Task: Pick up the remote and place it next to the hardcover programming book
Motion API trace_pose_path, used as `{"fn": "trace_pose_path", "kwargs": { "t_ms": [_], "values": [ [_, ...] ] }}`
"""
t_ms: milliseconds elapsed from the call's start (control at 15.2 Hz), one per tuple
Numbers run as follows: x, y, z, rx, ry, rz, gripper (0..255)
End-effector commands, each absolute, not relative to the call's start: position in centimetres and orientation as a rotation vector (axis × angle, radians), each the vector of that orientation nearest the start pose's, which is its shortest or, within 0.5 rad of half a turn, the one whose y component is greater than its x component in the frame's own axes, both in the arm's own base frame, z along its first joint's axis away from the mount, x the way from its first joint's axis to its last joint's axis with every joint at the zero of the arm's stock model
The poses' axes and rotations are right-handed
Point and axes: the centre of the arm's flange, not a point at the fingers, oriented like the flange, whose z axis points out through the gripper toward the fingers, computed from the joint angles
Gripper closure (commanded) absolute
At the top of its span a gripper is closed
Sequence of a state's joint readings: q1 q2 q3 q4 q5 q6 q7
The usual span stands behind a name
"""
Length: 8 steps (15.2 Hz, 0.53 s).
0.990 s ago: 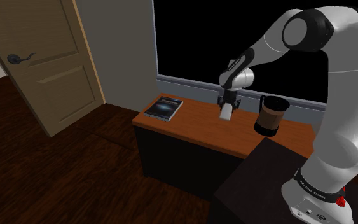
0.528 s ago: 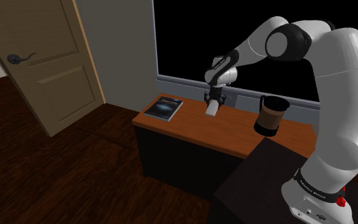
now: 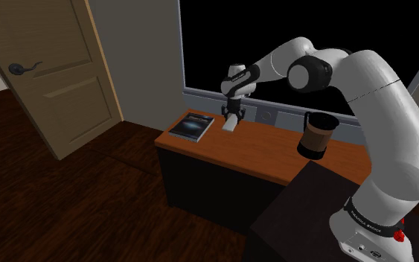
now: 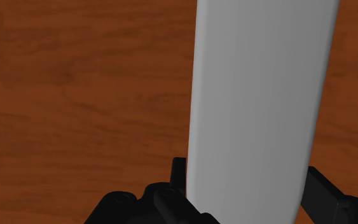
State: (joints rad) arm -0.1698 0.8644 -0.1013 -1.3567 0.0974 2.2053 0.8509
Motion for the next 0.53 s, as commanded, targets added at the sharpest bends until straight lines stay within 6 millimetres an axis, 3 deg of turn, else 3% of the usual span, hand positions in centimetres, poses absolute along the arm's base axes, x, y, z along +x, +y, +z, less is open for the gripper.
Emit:
{"fn": "trace_pose_path", "kwargs": {
  "t_ms": [0,66,462],
  "values": [
    [73.8,-17.2,20.6,-2.642,1.705,0.017,255],
    [74.8,-16.8,20.6,-2.642,1.705,0.017,255],
    [74.8,-16.8,17.4,-2.642,1.705,0.017,255]
  ]
}}
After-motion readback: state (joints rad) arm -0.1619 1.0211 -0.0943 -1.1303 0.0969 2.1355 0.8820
